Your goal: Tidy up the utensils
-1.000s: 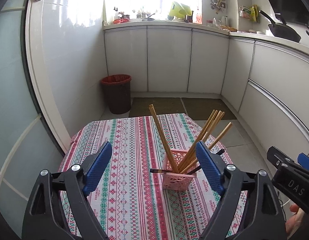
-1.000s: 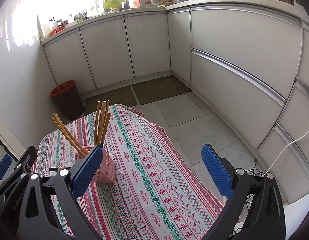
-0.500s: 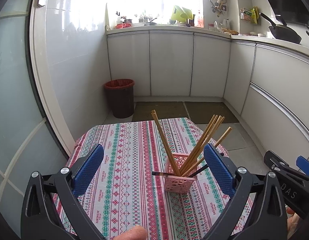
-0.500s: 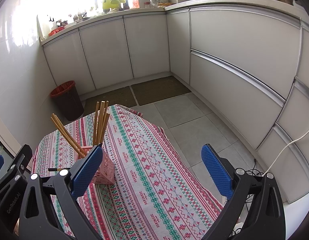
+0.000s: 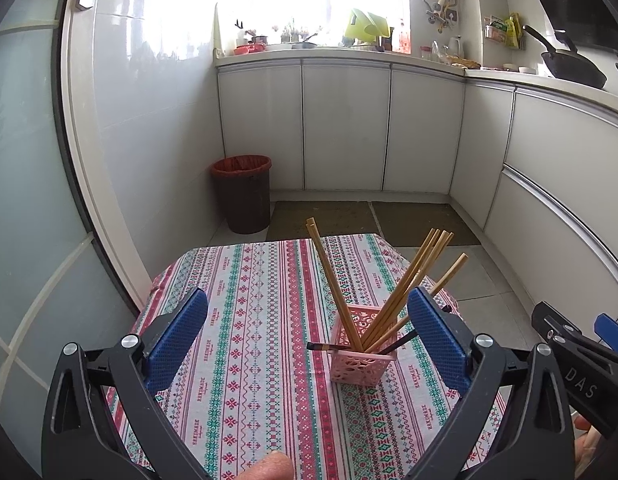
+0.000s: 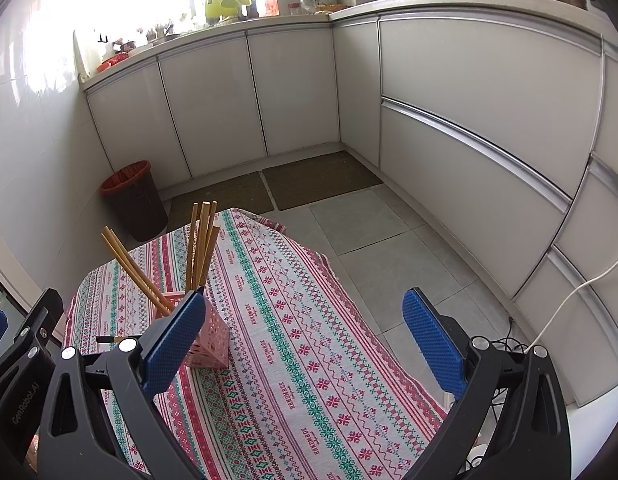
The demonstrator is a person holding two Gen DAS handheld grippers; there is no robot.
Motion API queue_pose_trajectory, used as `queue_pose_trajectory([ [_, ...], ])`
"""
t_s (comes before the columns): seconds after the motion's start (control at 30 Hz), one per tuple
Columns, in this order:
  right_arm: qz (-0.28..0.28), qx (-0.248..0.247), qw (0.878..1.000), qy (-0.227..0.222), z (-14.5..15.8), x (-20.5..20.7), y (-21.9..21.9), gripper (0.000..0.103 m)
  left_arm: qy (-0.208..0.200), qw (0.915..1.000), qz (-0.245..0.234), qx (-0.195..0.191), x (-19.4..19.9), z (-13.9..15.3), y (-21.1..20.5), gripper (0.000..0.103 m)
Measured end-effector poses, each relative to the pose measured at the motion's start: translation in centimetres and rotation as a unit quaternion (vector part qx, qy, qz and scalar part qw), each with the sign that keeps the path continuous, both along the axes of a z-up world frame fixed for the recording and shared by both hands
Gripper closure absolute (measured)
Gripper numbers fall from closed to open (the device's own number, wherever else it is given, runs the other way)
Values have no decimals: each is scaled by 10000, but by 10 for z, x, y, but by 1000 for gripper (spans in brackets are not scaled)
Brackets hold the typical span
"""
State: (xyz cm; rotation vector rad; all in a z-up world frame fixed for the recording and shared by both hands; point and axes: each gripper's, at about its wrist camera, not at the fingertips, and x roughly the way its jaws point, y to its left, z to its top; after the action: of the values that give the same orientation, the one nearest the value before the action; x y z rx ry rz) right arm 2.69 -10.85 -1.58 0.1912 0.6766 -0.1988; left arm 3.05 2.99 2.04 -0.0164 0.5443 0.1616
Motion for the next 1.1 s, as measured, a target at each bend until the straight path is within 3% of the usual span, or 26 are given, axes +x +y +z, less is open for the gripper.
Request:
queue_pose_trajectory([
  [1.1,4,4,10000,51,0,1,0,7,87,10000,22,26,4,-4,0,7],
])
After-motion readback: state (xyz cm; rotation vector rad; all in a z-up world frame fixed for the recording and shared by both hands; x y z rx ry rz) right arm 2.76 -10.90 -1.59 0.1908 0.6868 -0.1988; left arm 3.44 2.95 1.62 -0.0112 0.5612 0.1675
